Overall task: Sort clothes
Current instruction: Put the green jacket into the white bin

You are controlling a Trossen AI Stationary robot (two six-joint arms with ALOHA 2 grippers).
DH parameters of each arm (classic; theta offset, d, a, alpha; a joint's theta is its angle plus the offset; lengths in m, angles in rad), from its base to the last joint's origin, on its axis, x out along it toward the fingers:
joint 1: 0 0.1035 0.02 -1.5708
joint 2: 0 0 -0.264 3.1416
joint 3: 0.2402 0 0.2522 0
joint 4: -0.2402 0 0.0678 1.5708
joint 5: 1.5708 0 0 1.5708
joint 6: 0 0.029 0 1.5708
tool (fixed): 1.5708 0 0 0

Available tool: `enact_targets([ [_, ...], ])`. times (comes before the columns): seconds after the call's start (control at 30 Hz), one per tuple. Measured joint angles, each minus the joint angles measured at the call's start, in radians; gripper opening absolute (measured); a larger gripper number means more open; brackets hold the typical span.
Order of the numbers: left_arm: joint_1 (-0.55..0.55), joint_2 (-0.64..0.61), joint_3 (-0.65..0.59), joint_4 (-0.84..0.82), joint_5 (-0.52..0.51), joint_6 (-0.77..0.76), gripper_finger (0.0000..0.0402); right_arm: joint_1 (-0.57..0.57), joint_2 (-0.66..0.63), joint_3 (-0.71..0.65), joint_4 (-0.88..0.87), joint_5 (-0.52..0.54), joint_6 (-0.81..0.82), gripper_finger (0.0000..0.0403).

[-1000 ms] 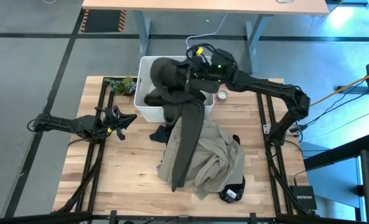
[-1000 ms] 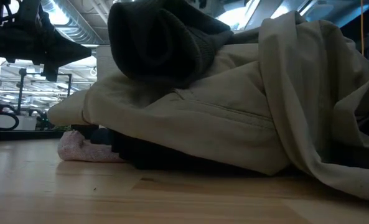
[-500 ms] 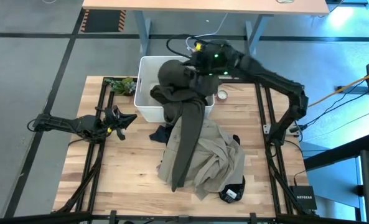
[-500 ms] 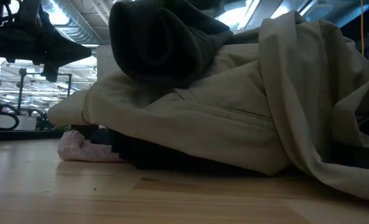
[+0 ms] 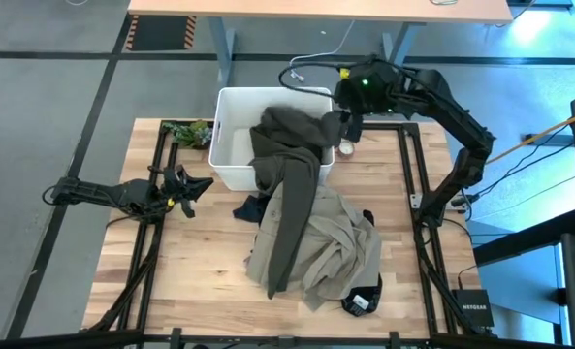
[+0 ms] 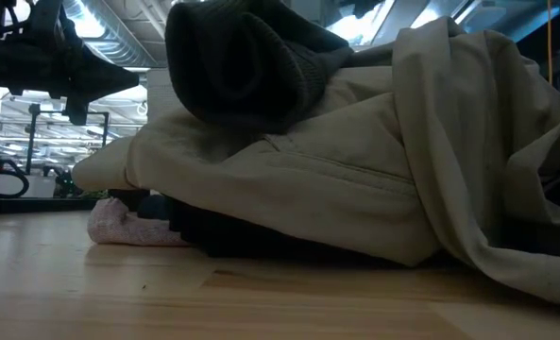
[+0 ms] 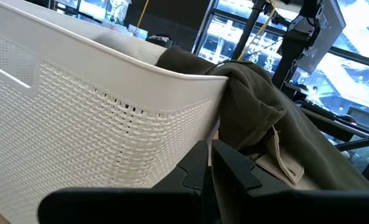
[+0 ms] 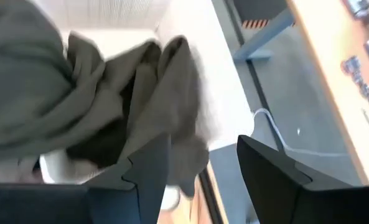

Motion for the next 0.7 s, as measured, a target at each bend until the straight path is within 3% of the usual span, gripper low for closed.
enact_targets([
  [0.2,0.0,0.0,0.0,0.0,0.0,-0.003,0.0015,-0.016,-0.004,-0.073,-0.085,0.002,0.019,0.0199],
  [0.33,0.0,0.0,0.0,0.0,0.0,0.001,0.0015,-0.07,-0.071,-0.2,-0.052,-0.027,0.046,0.0199],
  [0.7,0.0,0.0,0.0,0.0,0.0,0.075,0.0015,-0.225,-0.418,-0.847,0.478,-0.103,0.019,0.0199],
])
